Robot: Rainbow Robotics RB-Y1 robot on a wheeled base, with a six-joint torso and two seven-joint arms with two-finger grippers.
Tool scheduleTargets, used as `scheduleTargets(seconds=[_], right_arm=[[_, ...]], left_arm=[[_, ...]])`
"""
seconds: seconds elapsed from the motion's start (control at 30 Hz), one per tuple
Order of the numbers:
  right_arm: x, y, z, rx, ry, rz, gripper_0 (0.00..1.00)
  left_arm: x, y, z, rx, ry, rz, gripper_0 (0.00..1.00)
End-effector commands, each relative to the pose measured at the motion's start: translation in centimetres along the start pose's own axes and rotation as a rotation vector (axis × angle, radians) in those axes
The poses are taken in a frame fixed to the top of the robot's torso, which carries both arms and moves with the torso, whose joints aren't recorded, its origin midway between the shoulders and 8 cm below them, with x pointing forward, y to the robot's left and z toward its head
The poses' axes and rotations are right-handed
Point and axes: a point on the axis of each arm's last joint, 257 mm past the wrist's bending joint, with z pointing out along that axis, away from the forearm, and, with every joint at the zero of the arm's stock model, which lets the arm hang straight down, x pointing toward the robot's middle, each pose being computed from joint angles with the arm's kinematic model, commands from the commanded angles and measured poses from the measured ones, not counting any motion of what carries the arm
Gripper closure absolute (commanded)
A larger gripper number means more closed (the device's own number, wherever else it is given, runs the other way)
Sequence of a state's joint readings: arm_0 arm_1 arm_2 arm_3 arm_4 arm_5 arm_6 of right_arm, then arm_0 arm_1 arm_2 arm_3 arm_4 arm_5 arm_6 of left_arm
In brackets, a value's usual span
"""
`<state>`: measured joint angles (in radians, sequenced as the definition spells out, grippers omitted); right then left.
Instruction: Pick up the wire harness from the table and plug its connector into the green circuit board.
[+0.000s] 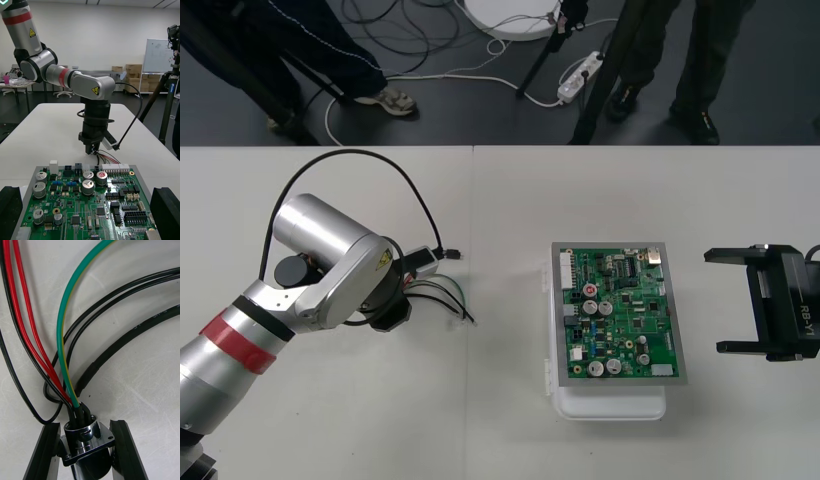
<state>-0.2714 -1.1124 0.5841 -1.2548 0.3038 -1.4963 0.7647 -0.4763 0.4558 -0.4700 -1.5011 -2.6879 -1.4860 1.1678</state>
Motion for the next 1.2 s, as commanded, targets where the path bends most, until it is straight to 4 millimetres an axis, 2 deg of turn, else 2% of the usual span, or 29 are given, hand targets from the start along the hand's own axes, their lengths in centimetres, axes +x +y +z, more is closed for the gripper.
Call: scheduleTargets(seconds=[0.03,0.43,0.73,1.2], right_arm=[[-1.1,0.3,1.1,-0.047,-0.033,0.006,0.0],[-1.5,0.6,1.4,-0.062,-0.05,0.023,0.0],[-1.5,0.7,1.5,-0.064,-0.054,0.03,0.0],[-1.5,0.7,1.4,-0.063,-0.053,0.031,0.0]], left_arm=[[-3.8,0.5,-0.9,-0.038,-0.087,0.087,1.0],[-5.2,1.7,-2.8,-0.042,-0.168,0.06,1.0],[-5.8,1.4,-4.4,0.024,-0.262,0.007,1.0],[-6.1,2.8,-9.4,0.008,-0.442,-0.05,1.0]])
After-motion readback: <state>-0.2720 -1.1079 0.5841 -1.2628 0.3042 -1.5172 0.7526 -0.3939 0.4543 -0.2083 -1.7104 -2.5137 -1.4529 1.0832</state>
